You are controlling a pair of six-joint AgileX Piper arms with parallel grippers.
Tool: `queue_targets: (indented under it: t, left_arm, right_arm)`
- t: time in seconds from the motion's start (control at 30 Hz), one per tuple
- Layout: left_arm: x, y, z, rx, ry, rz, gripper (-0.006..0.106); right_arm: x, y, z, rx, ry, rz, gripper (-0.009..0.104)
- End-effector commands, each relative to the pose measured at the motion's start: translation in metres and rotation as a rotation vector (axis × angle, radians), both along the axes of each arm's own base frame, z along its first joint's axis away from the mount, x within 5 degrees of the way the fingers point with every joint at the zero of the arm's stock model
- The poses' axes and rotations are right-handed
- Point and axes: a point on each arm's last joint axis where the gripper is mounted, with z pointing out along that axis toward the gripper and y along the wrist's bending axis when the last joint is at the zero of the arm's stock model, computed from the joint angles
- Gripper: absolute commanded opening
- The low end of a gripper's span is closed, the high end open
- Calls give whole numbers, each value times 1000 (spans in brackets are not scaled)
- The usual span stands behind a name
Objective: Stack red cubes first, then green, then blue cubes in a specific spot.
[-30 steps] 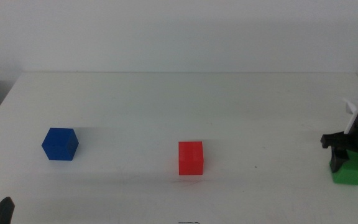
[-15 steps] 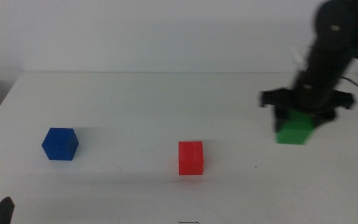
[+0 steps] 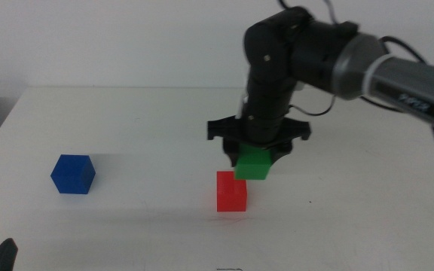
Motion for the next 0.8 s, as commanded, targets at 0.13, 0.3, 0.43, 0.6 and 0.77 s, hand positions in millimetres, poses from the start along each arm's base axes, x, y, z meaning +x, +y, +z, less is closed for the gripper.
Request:
queue_targets:
  t: [0.13,0.3,0.43,0.6,0.77]
  left_arm:
    - [-1,0,9,-10,-101,-3,94]
    - [-1,0,9,-10,-101,-3,94]
    - [-1,0,9,-10,-101,-3,94]
    - [-1,0,9,-10,-101,-3,94]
    - [-1,0,9,-10,-101,-3,94]
  right_arm:
    - [-7,6,24,8,-5,0,-1]
    - [-6,7,22,0,-7,-3,-1]
    - [-9,11,22,-2,-15,11,-1]
    - [-10,13,22,-2,-17,15,-1]
    - [-10,14,22,-22,-37,33,-1]
